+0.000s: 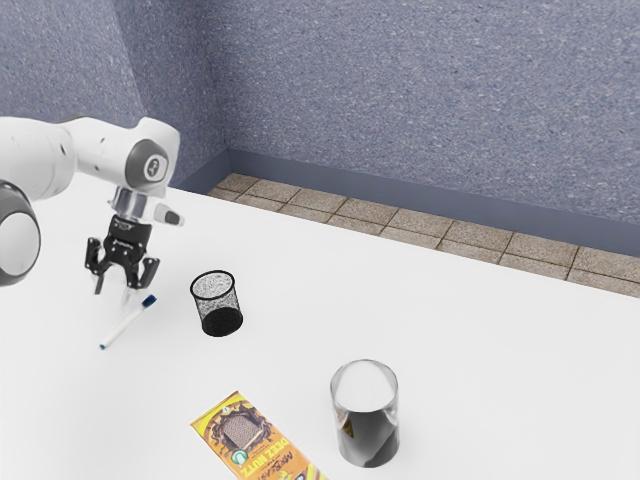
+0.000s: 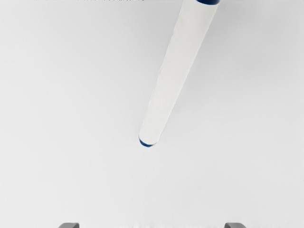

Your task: Take the marker out of the pen holder and place it to the left of the pen holder.

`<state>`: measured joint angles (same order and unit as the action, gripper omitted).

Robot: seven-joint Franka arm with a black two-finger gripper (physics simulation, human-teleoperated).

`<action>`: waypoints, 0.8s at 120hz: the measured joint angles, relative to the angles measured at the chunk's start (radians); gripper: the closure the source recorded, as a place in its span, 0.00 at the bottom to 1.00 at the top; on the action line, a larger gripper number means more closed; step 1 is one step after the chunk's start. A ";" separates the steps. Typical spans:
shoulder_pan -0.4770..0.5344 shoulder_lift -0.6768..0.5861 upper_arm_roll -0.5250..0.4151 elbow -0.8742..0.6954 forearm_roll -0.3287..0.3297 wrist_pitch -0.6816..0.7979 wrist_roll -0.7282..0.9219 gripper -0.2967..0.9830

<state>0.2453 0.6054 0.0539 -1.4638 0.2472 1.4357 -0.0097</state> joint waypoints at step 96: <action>-0.239 -0.684 -0.026 -0.265 -0.219 0.257 0.240 0.24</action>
<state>0.0068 -0.0785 0.0283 -1.7290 0.0278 1.6932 0.2299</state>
